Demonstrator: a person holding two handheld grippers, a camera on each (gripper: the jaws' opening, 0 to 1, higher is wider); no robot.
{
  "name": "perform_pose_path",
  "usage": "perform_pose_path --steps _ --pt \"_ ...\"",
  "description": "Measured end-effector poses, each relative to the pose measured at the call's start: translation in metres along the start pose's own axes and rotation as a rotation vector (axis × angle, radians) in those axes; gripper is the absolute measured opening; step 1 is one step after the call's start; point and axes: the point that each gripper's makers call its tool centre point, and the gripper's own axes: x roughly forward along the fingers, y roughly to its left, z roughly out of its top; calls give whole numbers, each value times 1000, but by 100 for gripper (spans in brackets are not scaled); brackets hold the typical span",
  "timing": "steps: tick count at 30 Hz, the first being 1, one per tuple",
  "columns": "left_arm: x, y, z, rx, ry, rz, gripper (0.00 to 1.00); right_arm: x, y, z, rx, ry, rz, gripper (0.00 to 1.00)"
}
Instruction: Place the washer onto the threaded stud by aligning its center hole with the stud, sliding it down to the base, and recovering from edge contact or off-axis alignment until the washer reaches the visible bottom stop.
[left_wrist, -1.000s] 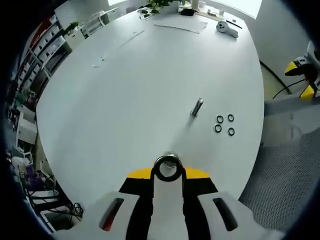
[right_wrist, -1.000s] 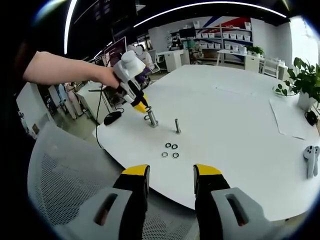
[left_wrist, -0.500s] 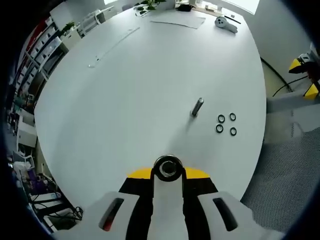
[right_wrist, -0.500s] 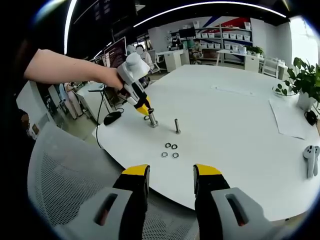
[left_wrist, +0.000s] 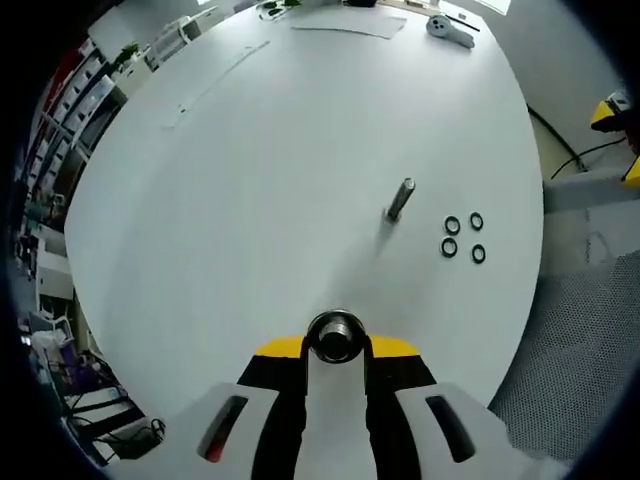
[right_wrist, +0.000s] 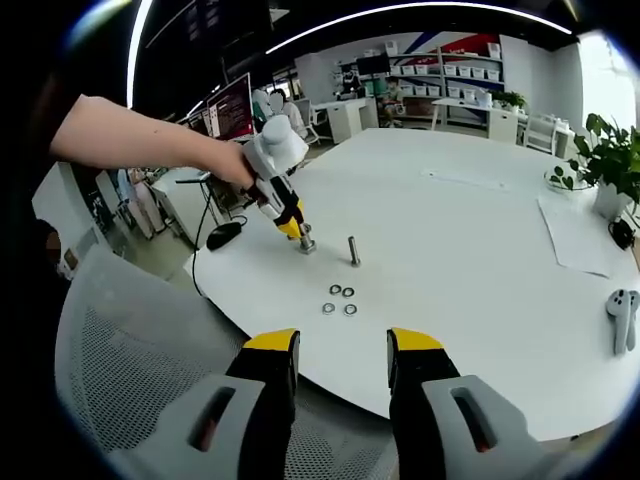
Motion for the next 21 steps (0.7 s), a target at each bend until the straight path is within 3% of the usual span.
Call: perform_pose_path --steps 5,7,13,14,19,21 --pt "3 -8 -2 12 19 0 19 1 0 -2 -2 3 -1 38" --pt "12 2 2 13 20 -3 19 0 0 -1 1 2 -2 38" --pt "19 -2 -4 13 36 -1 19 2 -1 -2 0 6 0 38" --pt "15 -9 1 13 38 0 19 1 0 -2 0 7 1 38" --pt "29 0 -5 4 49 -6 19 2 0 -2 2 9 0 38" --pt "29 -2 1 -5 43 -7 19 2 0 -2 2 10 0 38"
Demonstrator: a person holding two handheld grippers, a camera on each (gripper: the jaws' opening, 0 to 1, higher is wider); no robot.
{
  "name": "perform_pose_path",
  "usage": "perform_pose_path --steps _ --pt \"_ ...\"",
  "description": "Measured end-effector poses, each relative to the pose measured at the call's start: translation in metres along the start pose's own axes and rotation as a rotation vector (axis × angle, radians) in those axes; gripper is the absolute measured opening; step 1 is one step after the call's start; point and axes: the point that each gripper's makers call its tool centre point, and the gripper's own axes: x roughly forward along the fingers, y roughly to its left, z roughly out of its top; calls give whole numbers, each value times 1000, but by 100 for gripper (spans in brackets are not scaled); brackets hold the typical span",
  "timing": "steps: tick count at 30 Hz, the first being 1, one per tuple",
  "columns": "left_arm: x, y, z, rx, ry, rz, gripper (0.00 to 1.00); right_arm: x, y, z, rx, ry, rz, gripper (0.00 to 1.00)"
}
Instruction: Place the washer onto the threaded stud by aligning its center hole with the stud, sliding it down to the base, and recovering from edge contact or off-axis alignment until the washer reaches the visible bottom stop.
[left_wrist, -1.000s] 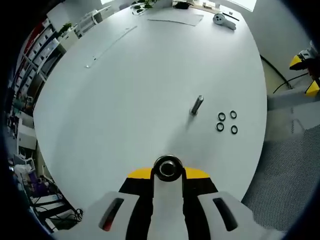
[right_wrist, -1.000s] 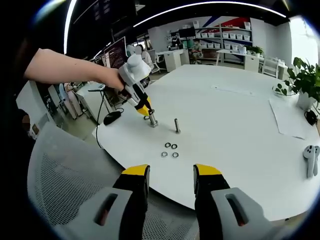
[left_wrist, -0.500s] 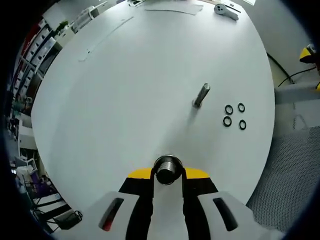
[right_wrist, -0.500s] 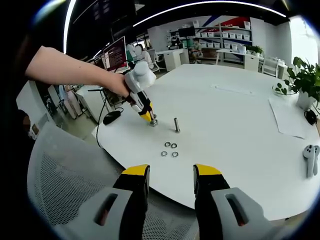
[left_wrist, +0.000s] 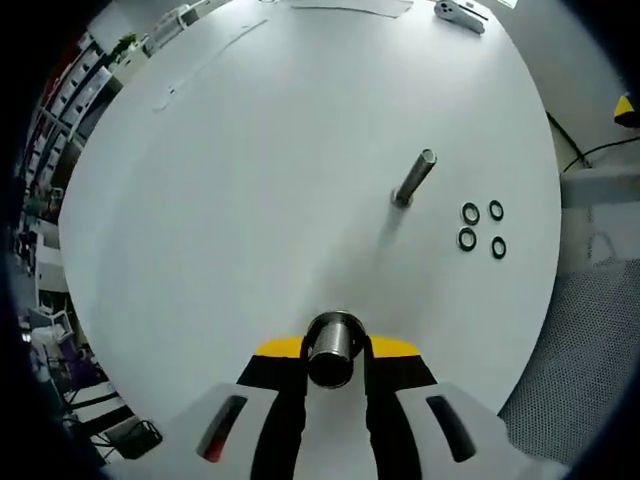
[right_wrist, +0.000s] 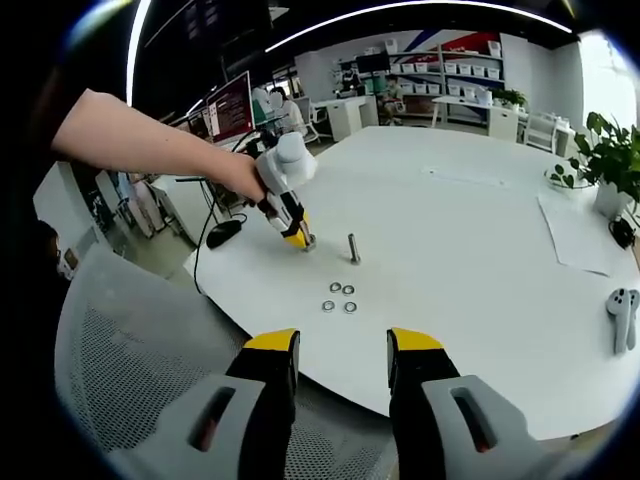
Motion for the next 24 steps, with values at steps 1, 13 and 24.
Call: perform_pose_path --steps 1,13,24 --pt "-1 -2 -4 -8 -2 -3 20 0 0 0 1 -1 0 38" --pt "-1 -1 -5 -103 -26 -8 26 0 -1 1 7 -5 0 38" --pt "-8 14 -25 -153 -37 3 29 0 0 0 5 0 5 38"
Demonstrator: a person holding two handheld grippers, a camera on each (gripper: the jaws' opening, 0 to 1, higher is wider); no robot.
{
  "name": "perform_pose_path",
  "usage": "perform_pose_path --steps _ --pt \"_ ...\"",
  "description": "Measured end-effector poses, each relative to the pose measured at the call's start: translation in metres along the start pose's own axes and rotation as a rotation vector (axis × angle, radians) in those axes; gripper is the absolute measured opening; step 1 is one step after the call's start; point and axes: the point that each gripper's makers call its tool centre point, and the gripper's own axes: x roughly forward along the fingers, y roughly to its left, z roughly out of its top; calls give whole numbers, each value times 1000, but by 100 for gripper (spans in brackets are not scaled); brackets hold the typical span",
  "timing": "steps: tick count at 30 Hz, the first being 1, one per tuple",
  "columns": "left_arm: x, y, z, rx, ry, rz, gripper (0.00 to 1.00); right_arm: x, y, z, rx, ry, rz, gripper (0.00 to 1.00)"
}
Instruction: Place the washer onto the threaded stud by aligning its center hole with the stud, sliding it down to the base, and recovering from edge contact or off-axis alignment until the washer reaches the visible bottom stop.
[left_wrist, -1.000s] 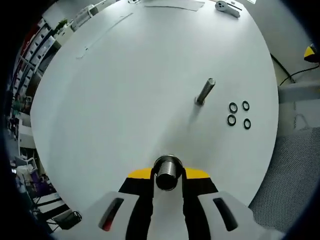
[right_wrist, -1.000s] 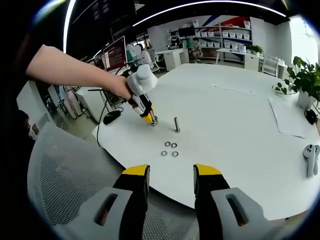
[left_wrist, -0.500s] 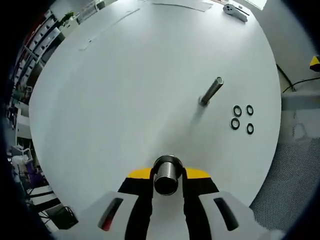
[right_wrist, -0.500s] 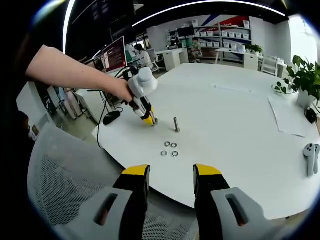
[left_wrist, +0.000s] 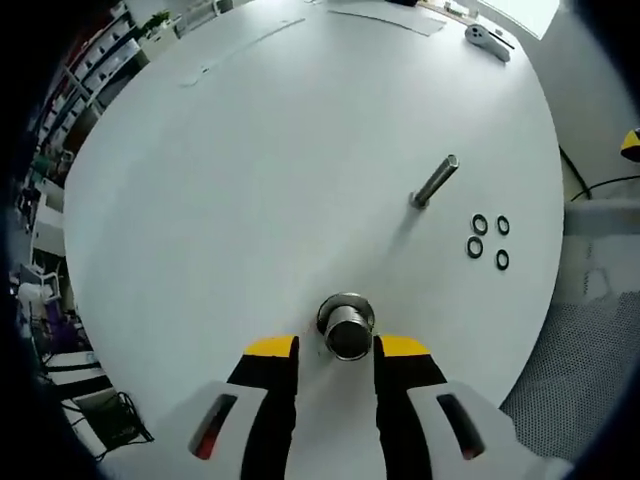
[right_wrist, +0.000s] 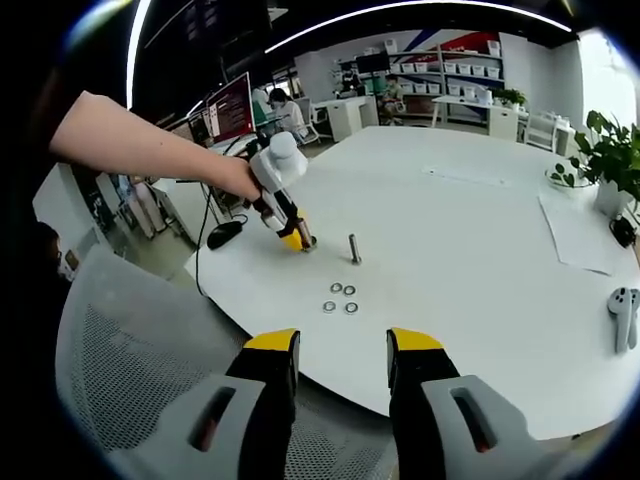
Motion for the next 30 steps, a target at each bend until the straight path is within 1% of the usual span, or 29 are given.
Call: perform_pose_path --steps 1,2,3,4,5,6,8,9,12,14,15,17,18,19,20,21,23,25,30 --pt "-6 -3 -1 -19 -6 1 30 0 0 0 1 -1 0 38" --pt "-8 -3 -2 -43 -14 -2 31 0 -1 0 3 -1 -1 38" --pt "-8 -3 -5 -50 -13 -1 31 0 -1 0 5 -1 -4 38" --pt "-7 3 -7 -55 -11 4 31 -1 -1 1 8 -2 -5 38" --pt "-5 11 -8 -54 -11 9 31 -1 -1 1 10 -2 -5 38" --pt "-5 14 -10 -56 -8 14 31 -1 -1 1 10 -2 -6 38" --pt "-5 15 -15 -63 -3 13 31 0 -1 0 6 1 -5 38" --pt "-1 17 -17 -64 2 16 31 0 -1 0 6 3 -4 38" --pt "1 24 -20 -46 10 39 30 0 -1 -1 1 7 -4 38" --pt "-4 21 -24 -59 12 39 30 0 -1 -1 5 7 -6 37" --pt "1 23 -24 -82 7 31 31 0 -1 -1 6 7 -6 37" --pt "3 27 -28 -80 18 38 32 -1 -1 -1 5 6 -8 37" --pt "3 29 -28 -65 19 49 32 0 -1 -1 5 5 -8 37" --pt "6 35 -26 -62 12 54 32 0 -1 -1 5 7 -8 37" --pt "6 36 -26 -64 9 56 32 0 -2 -2 4 8 -9 37" --pt "3 36 -25 -70 6 57 32 0 -2 -2 4 8 -9 37" --pt "3 36 -25 -82 8 57 32 -1 -1 -2 5 8 -10 37" --pt "6 39 -27 -88 15 54 32 -1 -2 -2 5 9 -12 37" --pt "8 37 -27 -116 14 48 31 -2 -2 -2 4 11 -15 37"
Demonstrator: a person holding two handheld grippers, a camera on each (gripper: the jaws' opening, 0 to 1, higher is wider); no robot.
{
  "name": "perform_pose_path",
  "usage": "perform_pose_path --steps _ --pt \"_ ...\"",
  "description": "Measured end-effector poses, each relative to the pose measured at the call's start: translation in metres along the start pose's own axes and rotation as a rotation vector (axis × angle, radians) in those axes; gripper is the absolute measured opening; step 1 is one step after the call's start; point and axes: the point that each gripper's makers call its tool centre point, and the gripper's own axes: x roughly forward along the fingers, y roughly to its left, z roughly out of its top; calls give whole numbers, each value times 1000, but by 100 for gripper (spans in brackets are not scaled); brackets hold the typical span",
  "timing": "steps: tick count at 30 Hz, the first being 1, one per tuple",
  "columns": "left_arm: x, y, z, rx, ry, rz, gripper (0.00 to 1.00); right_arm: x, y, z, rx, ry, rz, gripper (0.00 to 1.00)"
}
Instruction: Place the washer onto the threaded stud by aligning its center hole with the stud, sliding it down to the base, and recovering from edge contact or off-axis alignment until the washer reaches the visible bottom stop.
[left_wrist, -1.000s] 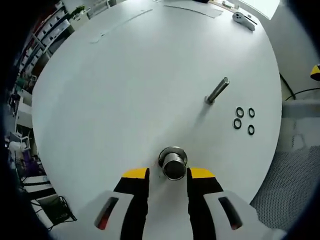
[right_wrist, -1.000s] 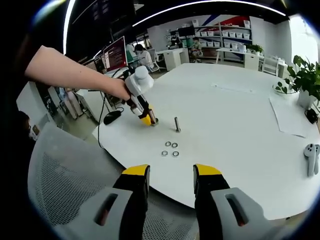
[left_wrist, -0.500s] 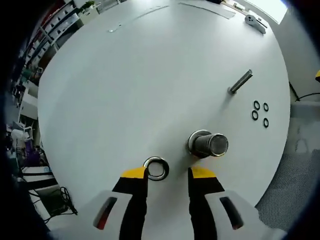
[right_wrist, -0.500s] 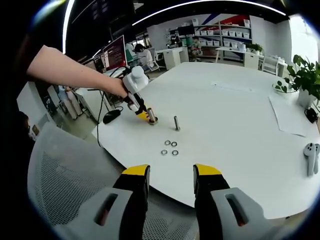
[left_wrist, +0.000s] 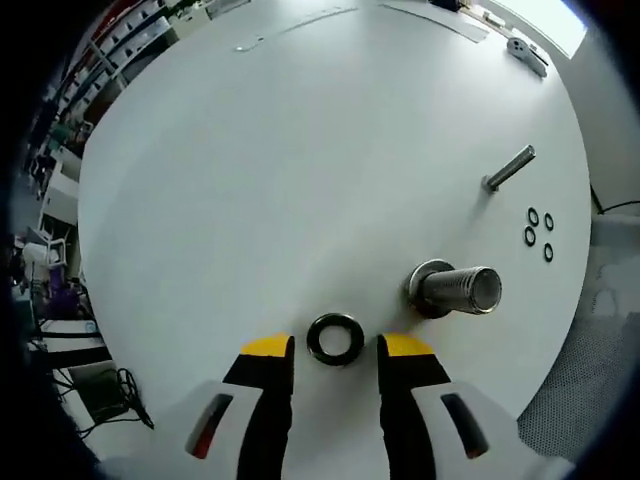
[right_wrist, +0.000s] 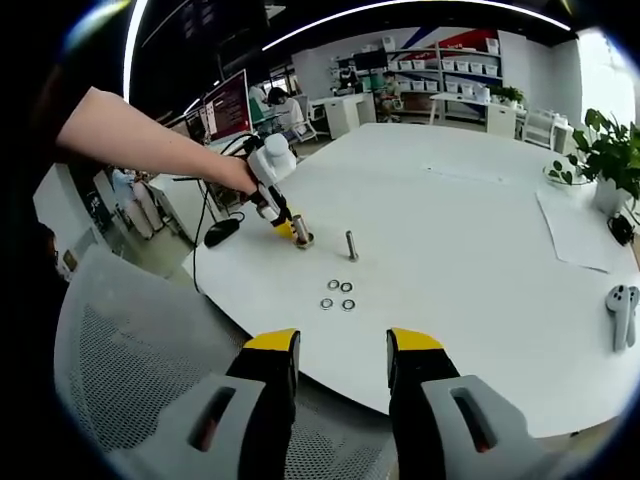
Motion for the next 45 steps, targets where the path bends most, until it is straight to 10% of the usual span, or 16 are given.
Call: perform_pose_path --steps 16,45 --pt "10 11 -1 -23 9 -25 24 1 -2 -2 -2 4 -5 37" --pt "-6 -42 -51 112 72 -34 21 3 5 -1 -5 7 29 37"
